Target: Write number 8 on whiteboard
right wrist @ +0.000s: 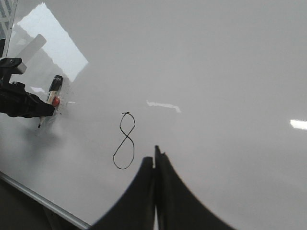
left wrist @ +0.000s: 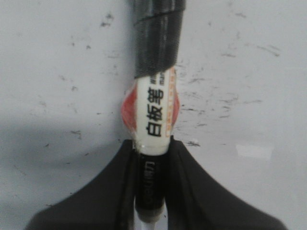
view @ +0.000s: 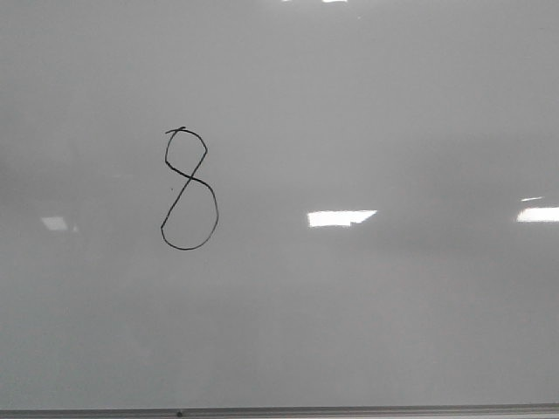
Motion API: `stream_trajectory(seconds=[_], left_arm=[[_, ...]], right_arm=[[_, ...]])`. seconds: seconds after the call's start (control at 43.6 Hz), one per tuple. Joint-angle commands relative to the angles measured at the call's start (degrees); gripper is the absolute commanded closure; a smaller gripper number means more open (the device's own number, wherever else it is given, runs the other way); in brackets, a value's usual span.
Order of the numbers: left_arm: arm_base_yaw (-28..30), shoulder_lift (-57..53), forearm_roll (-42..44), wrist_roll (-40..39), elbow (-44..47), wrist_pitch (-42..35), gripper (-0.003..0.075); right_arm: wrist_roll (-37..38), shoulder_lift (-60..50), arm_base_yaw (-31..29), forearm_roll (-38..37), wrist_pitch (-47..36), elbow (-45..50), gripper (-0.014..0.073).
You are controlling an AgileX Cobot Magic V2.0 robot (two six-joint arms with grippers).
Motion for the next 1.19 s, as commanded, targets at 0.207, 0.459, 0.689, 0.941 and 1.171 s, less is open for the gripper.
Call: stream_trajectory(seconds=[0.207,0.459,0.689,0.941,1.171], left_arm=[[0.1,0.6,-0.4,-0.5,-1.8,-4.7,0.0459],[0.1,0.3,-0.3,-0.5,-1.8,-3.9,0.0337],[0.1,-7.0,1.5,-0.3,-1.7,1.9,0.0311],[0.1,-25.8,2.6,-0.3,3.3,4.5,0.0339],[-2.7,-45.2,2.6,-0.3,11.4,6.3,0.0538]], right_arm=[[0.0,0.6,-0.4,1.2,-2.5,-1.7,0.0661],[0.0,0.6,-0.4,1.2,-2.5,-1.7,0.0661],[0.0,0.6,-0.4,1.2,-2.5,-1.7,0.0661],[0.0,0.6,-0.4,1.2,-2.5,-1.7,0.0661],[0.0,0.6,-0.4,1.2,-2.5,-1.7,0.0661]])
